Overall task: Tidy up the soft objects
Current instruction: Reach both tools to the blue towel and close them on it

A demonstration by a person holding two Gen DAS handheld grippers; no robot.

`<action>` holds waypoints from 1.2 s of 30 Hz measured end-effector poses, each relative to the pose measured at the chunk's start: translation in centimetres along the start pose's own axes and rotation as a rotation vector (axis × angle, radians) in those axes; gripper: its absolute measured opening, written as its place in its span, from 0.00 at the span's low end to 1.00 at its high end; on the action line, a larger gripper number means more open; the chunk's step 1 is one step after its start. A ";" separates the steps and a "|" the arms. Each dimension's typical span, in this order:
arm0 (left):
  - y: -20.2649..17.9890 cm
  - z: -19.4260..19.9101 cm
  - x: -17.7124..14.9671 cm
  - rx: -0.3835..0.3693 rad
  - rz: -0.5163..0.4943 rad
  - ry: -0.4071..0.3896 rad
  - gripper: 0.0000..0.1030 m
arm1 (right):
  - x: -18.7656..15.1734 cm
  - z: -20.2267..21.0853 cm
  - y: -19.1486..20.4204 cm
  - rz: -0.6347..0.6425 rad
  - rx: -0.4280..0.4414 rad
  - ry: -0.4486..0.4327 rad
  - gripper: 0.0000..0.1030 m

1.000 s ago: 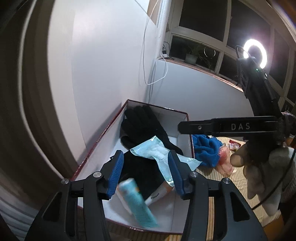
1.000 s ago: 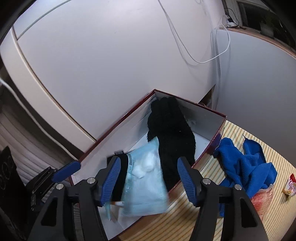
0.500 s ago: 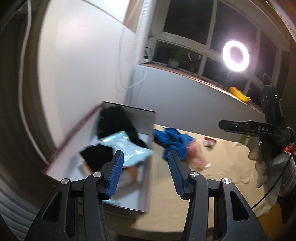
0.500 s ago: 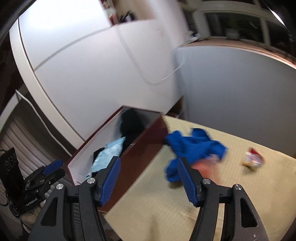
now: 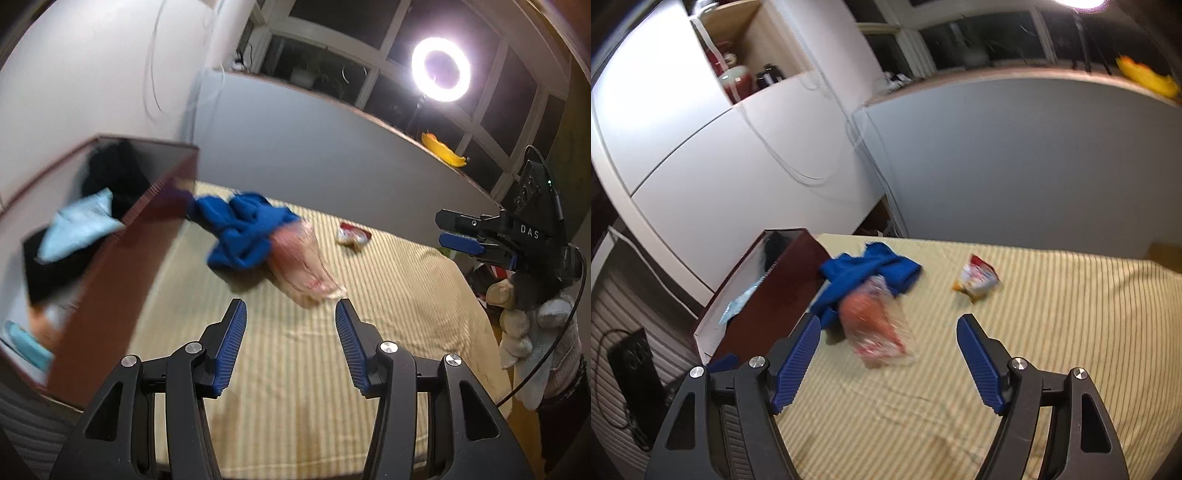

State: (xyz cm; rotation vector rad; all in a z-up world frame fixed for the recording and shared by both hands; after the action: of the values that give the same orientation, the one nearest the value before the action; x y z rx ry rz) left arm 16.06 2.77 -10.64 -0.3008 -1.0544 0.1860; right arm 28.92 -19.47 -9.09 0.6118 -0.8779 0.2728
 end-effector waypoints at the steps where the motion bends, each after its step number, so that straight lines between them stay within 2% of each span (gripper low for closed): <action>1: -0.1 -0.5 -0.3 -0.001 0.003 0.011 0.48 | -0.2 -0.1 -0.5 -0.011 0.002 0.009 0.71; 7: 0.5 -2.4 -1.4 0.033 0.021 0.049 0.48 | 0.2 -1.7 -1.9 -0.035 0.036 0.068 0.71; 13: 1.8 -4.0 -0.4 0.090 0.029 0.027 0.48 | 2.3 -5.9 1.0 0.026 0.111 0.156 0.71; 18: 2.8 -5.6 0.5 0.101 0.068 0.031 0.48 | 3.8 -10.9 3.2 0.049 0.149 0.223 0.71; 26: 4.2 -8.0 2.0 0.078 0.198 0.042 0.48 | 2.8 -18.3 3.7 0.040 0.121 0.357 0.71; 29: 4.5 -9.0 2.3 0.071 0.239 0.049 0.57 | 2.3 -20.3 3.6 0.015 0.119 0.390 0.71; 33: 4.3 -10.8 2.8 0.073 0.234 0.070 0.58 | 1.6 -22.3 3.4 -0.006 0.120 0.427 0.71; 36: 4.5 -11.9 3.1 0.079 0.240 0.086 0.63 | 0.7 -23.5 3.4 -0.007 0.115 0.457 0.71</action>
State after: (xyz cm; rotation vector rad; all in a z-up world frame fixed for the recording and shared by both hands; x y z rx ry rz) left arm 27.97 6.13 -15.05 -0.3605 -0.9218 0.4261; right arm 42.70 -2.65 -18.53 0.6261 -0.4214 0.4390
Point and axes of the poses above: each gripper's, at about its wrist camera, not at the fingertips, and z roughly against the way its jaws point, y to its left, x to its top, the point moved 4 cm from there along -z, roughly the way its jaws point, and after that the axes turned 13 degrees about -y, right-handed, at the moved point
